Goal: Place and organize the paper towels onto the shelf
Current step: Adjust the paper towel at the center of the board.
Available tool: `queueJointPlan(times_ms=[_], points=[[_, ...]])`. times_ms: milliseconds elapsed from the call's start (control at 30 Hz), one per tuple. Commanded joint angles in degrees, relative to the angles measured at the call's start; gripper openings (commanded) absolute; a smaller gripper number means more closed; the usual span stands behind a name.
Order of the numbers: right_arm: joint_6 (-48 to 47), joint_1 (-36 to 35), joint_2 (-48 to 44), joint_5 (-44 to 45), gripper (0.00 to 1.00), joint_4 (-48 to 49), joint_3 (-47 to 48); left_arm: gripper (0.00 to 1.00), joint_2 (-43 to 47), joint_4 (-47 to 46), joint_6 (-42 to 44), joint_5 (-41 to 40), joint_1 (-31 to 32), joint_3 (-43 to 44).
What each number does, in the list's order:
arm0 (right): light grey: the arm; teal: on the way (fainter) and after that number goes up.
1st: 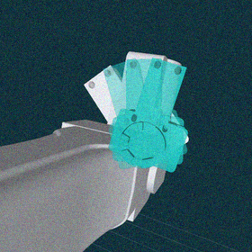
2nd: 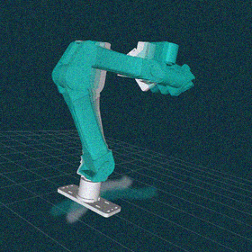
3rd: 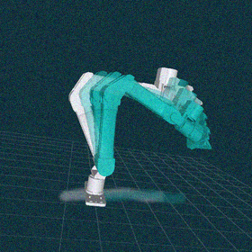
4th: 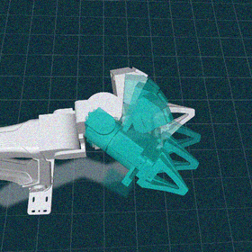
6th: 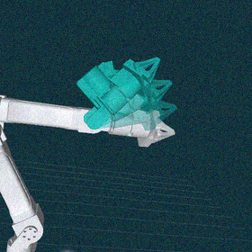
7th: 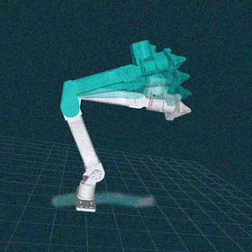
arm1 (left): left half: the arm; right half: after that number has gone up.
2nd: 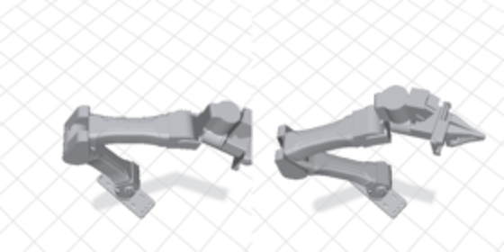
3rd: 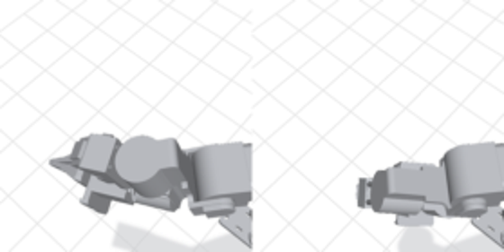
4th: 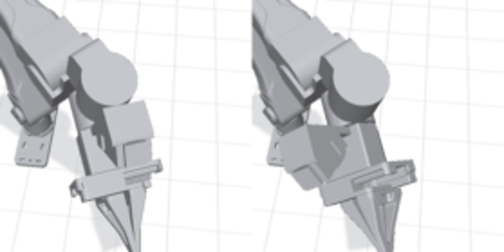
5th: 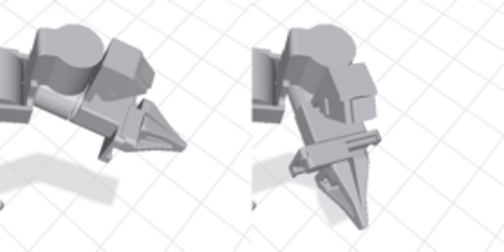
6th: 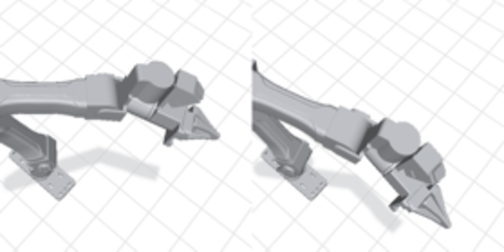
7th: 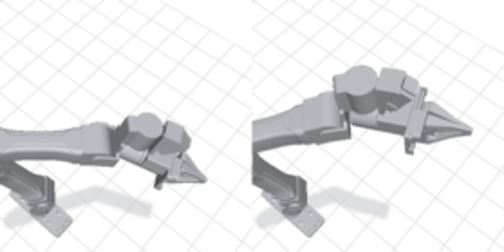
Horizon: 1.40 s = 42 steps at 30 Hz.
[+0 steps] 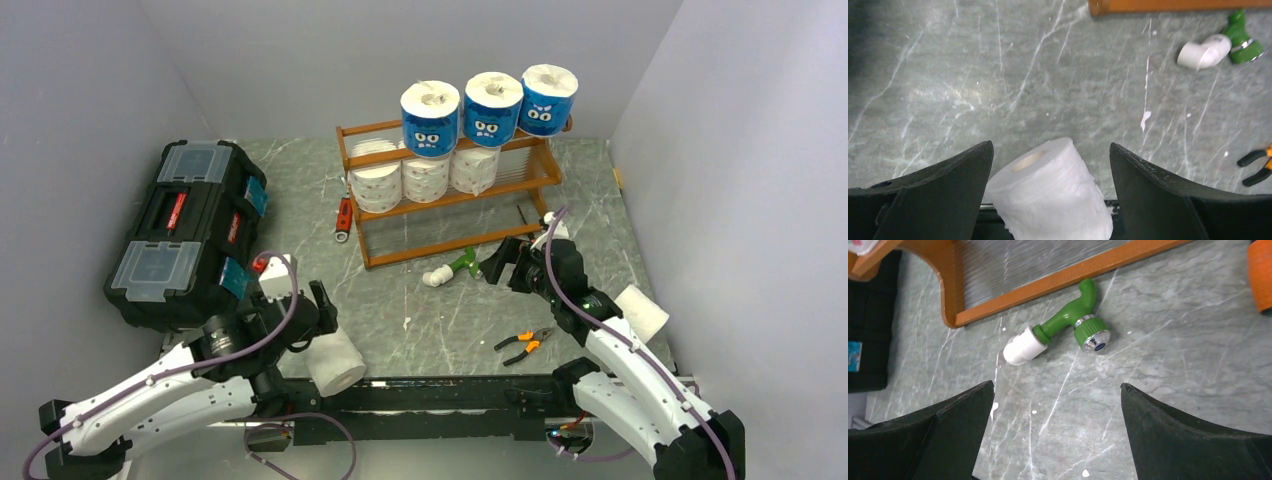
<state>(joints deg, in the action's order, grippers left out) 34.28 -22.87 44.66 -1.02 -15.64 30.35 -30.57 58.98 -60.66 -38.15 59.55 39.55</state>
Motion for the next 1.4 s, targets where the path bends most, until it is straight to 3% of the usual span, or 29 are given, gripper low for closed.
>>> queueJointPlan(times_ms=[0, 133, 367, 667, 867, 1067, 1367], points=[[-0.95, -0.06, 0.85, -7.26, 1.0, 6.64, -1.48, 0.93, -2.56, 2.81, -0.24, 5.96, 0.04, 0.22], [-0.31, -0.35, 2.7, -12.09, 1.0, 8.94, -2.52, 0.94, -2.29, 5.53, -5.01, 7.24, 0.04, 0.71], [-0.15, -1.46, 4.55, -13.05, 1.0, 8.96, -1.92, 0.98, 1.46, 13.91, -22.14, 11.49, 0.04, 1.73], [0.24, -1.8, 4.93, -14.66, 1.0, 9.58, -1.48, 0.99, 2.18, 17.27, -31.34, 16.11, 0.04, -1.3], [-0.56, -1.91, 5.36, -15.37, 1.0, 8.22, -0.4, 0.99, 3.36, 8.44, -31.4, 20.62, -0.05, -8.68], [-1.82, -1.93, 5.56, -15.4, 1.0, 6.57, 1.25, 0.99, -1.01, 5.55, -26.77, 20.58, -1.08, -7.18], [-2.82, -2.0, 7.19, -16.07, 1.0, 6.61, 2.54, 0.99, -5.94, -10.42, -8.5, 22.03, -3.26, -4.98]])
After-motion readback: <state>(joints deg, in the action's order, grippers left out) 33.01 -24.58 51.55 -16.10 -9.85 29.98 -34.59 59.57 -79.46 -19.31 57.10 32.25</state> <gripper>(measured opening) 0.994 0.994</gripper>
